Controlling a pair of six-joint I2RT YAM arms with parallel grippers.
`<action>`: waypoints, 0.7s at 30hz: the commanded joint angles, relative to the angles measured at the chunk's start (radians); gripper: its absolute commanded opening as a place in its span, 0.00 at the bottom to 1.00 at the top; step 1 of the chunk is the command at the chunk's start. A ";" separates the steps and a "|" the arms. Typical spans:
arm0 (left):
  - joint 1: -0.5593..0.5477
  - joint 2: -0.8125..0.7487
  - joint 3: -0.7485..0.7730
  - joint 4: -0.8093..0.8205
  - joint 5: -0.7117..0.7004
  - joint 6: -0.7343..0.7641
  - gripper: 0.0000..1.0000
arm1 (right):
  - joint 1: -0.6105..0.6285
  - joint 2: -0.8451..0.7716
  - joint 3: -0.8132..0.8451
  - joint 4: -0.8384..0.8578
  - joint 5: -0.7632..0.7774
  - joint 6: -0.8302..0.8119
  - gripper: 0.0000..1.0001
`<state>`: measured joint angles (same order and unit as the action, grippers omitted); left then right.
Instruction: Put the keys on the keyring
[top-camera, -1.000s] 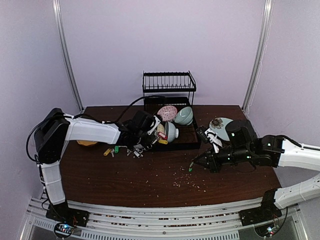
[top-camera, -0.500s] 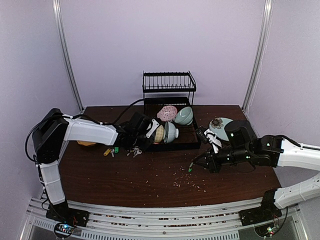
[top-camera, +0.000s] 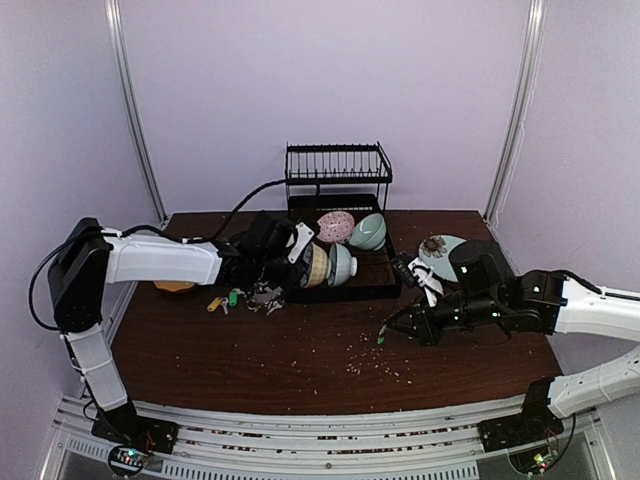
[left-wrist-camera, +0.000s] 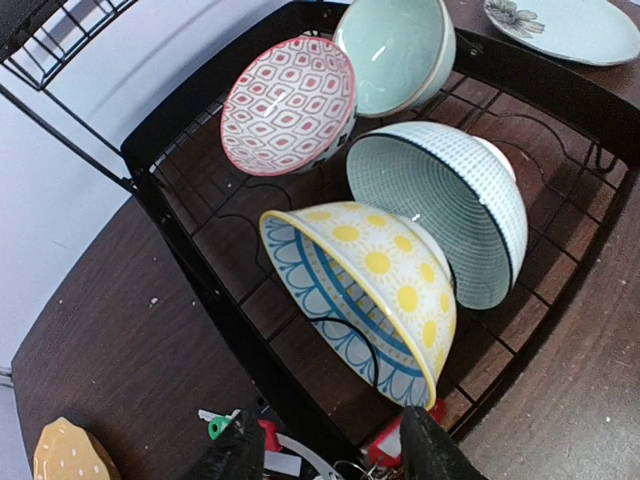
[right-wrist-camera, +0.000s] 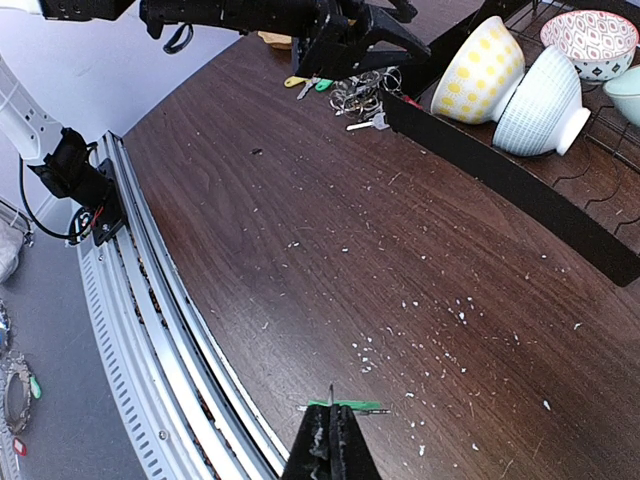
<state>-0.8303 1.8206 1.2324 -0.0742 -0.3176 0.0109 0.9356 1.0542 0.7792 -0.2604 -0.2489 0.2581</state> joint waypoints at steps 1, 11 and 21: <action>0.037 -0.080 0.003 -0.018 0.145 -0.024 0.54 | -0.003 -0.005 0.020 -0.003 -0.009 -0.002 0.00; 0.245 -0.250 -0.278 0.035 0.616 -0.031 0.60 | -0.004 -0.008 0.001 0.013 -0.015 -0.005 0.00; 0.259 -0.040 -0.102 -0.156 0.626 0.232 0.44 | -0.004 -0.011 0.008 -0.007 -0.018 -0.016 0.00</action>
<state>-0.5819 1.6932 1.0027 -0.1501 0.2455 0.1345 0.9360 1.0538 0.7792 -0.2592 -0.2638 0.2569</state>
